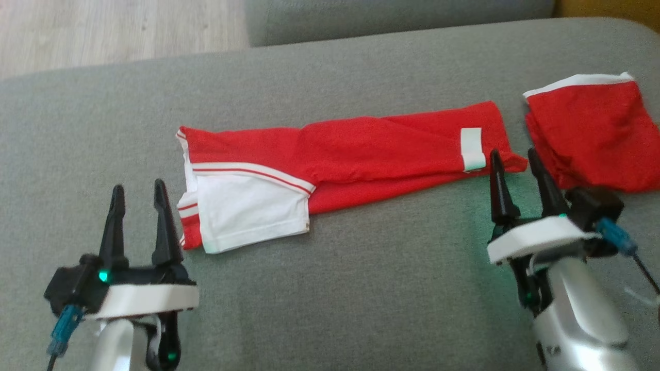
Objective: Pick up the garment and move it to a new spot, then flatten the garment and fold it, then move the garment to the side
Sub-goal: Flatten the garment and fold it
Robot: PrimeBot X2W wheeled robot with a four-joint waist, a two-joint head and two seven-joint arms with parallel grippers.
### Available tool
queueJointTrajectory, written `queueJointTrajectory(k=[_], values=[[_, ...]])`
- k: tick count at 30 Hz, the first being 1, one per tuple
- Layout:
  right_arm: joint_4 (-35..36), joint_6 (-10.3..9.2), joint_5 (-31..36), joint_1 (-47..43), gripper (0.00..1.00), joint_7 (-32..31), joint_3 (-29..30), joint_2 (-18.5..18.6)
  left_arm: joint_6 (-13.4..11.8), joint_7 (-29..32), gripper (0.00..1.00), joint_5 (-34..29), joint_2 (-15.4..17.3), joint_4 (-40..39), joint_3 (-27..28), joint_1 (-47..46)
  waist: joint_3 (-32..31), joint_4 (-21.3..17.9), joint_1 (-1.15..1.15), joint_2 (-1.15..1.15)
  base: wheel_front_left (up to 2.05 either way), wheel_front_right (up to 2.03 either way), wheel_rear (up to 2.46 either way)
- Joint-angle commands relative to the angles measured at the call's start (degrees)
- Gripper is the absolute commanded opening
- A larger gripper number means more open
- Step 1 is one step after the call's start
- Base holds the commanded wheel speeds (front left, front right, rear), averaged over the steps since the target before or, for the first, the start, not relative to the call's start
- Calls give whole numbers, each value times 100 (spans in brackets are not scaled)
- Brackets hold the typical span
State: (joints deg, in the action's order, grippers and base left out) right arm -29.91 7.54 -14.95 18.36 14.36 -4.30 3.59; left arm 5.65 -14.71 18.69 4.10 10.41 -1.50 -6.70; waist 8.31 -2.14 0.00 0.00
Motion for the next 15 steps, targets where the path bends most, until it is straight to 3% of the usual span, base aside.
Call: queueJointTrajectory(k=[1, 10, 15], values=[[-3, -5, 204, 394, 100, 14, -26, -58, 42, -29, 100, -82, 6, -161, 234, -335, 123, 77, 0, 0, 0, 0, 0], [-1351, -5, 699, 1388, 100, -274, 1311, -69, 153, -29, 100, -322, -91, -22, 51, -591, 506, 394, 0, 0, 0, 0, 0], [-2030, -5, 866, 1710, 100, -543, 1636, -70, 168, -29, 100, -324, -109, -7, -57, -655, 624, 506, 0, 0, 0, 0, 0]])
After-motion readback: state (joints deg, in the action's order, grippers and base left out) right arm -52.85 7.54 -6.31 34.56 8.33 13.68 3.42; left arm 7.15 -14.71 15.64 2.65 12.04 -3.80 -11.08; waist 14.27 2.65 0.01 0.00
